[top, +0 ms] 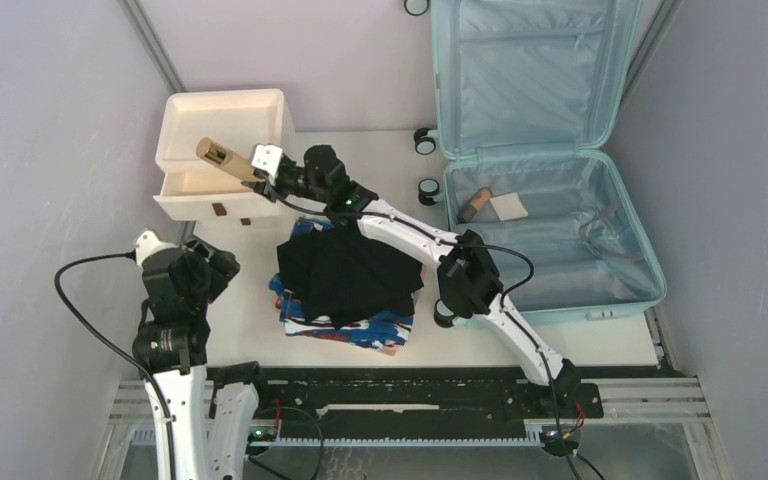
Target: Open, take out, and arrange the luggage
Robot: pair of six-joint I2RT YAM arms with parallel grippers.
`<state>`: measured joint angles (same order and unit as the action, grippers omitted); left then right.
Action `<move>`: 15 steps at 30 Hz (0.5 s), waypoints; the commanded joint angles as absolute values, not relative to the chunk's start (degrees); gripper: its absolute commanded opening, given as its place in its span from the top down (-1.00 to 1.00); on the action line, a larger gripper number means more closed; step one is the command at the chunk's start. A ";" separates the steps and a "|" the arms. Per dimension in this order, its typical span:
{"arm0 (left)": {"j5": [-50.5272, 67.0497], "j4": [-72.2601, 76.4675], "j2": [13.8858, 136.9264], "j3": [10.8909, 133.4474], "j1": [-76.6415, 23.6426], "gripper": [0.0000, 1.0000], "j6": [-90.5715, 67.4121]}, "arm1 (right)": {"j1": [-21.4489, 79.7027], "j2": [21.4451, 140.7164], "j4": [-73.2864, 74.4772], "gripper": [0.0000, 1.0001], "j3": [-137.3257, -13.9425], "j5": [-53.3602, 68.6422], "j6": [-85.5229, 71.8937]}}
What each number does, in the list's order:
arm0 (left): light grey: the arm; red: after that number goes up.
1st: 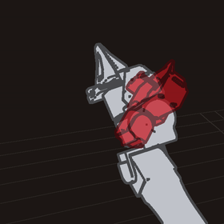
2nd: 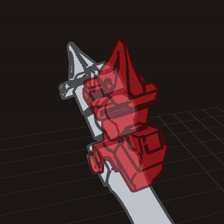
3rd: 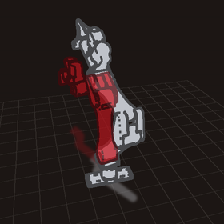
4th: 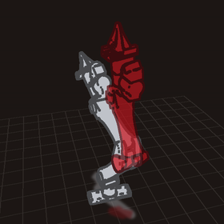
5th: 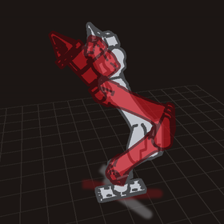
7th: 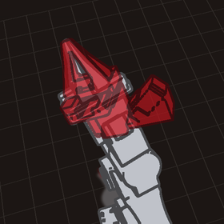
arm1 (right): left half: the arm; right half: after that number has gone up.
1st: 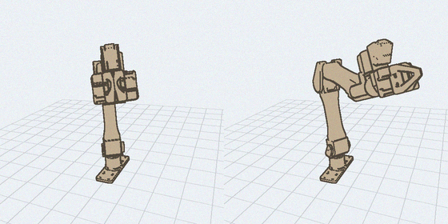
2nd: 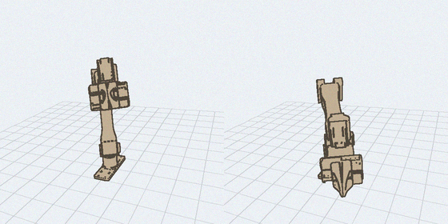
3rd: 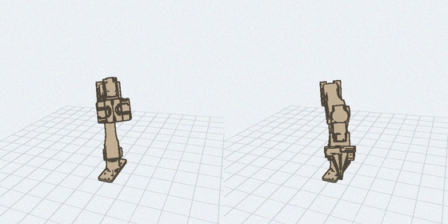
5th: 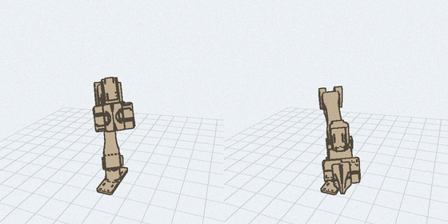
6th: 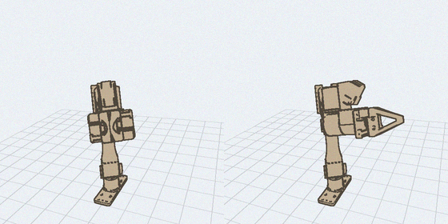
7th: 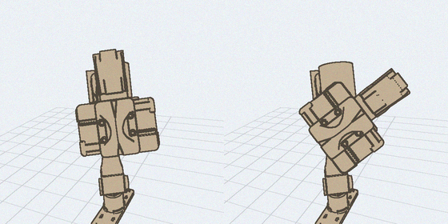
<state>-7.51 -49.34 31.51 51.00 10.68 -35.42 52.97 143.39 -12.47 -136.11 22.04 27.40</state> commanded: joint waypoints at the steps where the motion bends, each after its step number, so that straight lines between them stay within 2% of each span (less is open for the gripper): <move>1: -6.90 -47.55 31.70 50.85 11.04 -0.40 -34.14 | 53.18 142.84 -17.58 -0.17 -136.66 22.89 25.75; 4: -6.70 -47.55 31.70 50.84 11.00 -0.40 -34.43 | 53.09 142.63 -17.57 -0.24 -136.63 23.06 25.08; 15: -6.58 -47.23 31.72 50.42 10.99 -0.40 -34.35 | 51.77 140.49 -15.13 -0.26 -136.81 26.80 20.16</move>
